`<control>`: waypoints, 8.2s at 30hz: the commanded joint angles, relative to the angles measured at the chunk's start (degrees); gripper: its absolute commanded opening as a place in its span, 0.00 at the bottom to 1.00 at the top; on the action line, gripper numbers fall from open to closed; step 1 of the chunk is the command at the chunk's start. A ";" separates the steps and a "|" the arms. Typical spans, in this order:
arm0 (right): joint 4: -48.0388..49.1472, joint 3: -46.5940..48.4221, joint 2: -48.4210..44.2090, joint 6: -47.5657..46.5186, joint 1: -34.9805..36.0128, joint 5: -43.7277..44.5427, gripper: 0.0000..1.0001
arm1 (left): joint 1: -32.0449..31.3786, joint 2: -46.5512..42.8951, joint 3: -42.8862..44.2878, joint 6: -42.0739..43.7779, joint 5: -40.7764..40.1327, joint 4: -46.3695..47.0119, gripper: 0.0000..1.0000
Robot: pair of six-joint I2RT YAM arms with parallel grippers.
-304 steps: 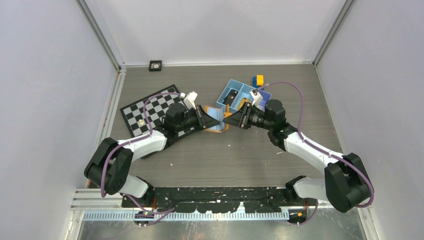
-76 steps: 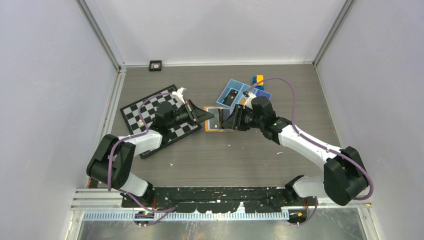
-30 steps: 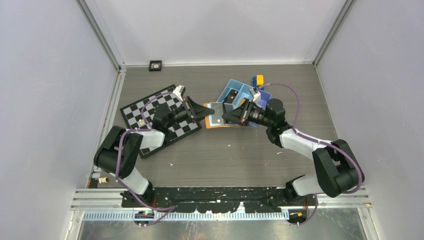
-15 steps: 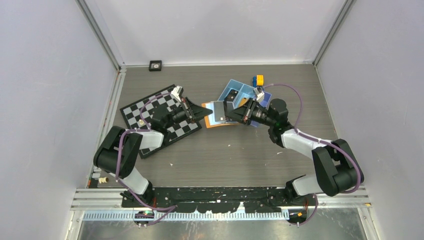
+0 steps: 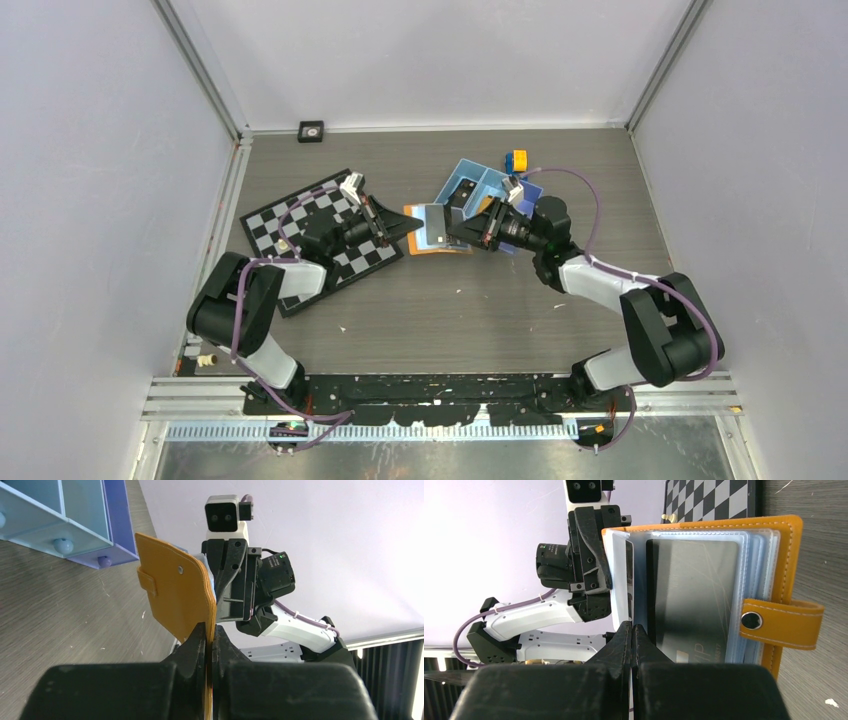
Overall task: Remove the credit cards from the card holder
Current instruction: Remove the credit card from the card holder, then place the credit card in the storage box, then remove the credit card from the card holder.
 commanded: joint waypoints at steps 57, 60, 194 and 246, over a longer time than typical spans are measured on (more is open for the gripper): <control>-17.76 25.10 22.75 -7.04 -3.65 32.64 0.21 | 5.81 -26.03 -3.49 22.06 -15.71 -40.70 0.00; -17.02 23.55 21.23 -7.21 -3.68 33.34 0.34 | 5.77 -25.97 -3.46 21.98 -15.59 -40.68 0.00; 9.50 -5.71 -12.40 -9.33 7.12 13.51 0.05 | 0.19 -29.67 -9.73 16.82 -10.82 -13.13 0.05; -18.44 -7.28 -22.97 -15.55 4.52 37.62 0.01 | -13.85 -29.21 -0.09 37.70 -29.91 -47.79 0.67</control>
